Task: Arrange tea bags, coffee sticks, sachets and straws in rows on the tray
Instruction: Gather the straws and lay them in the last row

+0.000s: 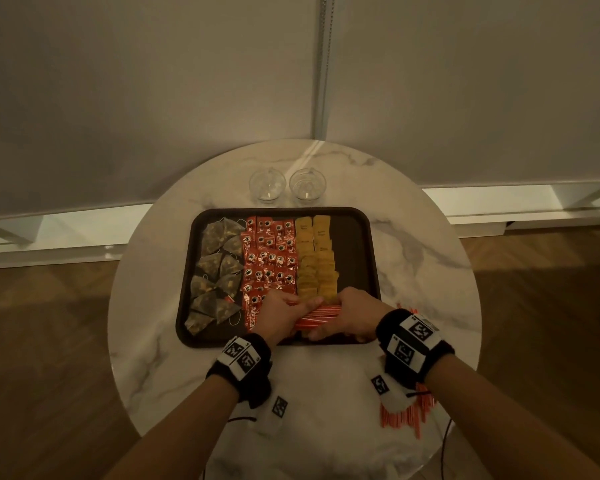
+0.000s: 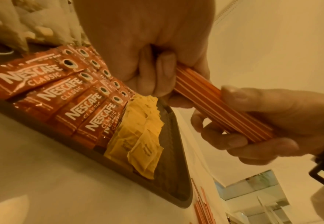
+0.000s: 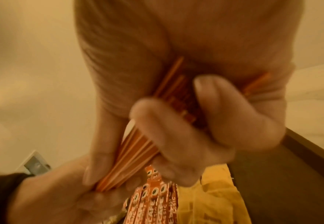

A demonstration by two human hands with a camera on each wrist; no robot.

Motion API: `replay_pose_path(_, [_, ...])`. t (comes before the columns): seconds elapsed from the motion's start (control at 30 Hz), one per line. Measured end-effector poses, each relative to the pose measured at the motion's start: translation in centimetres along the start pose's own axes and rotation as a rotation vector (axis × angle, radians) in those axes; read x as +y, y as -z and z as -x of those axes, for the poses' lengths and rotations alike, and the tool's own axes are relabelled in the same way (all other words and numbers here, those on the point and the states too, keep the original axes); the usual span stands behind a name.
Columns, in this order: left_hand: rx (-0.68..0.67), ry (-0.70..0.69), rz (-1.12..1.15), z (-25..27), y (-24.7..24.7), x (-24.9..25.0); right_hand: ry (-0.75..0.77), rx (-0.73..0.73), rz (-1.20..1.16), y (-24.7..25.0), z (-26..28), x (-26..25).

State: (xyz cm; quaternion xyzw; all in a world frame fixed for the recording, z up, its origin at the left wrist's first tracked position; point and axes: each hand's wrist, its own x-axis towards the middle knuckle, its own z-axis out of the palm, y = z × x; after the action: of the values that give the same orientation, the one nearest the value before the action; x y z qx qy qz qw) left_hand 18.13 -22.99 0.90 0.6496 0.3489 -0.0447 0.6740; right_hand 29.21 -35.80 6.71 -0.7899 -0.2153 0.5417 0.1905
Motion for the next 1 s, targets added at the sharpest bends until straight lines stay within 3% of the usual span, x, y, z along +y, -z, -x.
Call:
replay_pose_path(0.23, [0.064,0.037,0.061,-1.2,0.4,-0.1,0.066,0.122,-0.216,1.5,-0.9,0.0])
replay_pose_path(0.37, [0.089,0.045,0.147,-1.9,0.4,0.4,0.099,0.188,-0.461,2.1,-1.4,0.8])
replay_pose_path(0.47, [0.083,0.023,0.146,-2.4,-0.1,1.1,0.043,0.334,-0.634,1.5,-2.3,1.1])
replay_pose_path(0.57, [0.127,-0.019,0.072,-3.2,-1.3,1.7,0.012,0.508,-0.682,0.3,-3.4,1.1])
replay_pose_path(0.63, [0.178,0.025,0.107,-3.5,-1.9,2.1,0.017,0.583,-0.702,-0.1,-4.0,1.1])
replay_pose_path(0.87, [0.29,0.144,0.338,-5.0,-2.3,2.8,0.229,0.672,-0.653,0.3,-3.7,0.5])
replay_pose_path(1.0, [0.229,0.14,0.308,-6.3,-2.6,3.6,0.254,0.743,-0.687,1.1,-3.6,1.0])
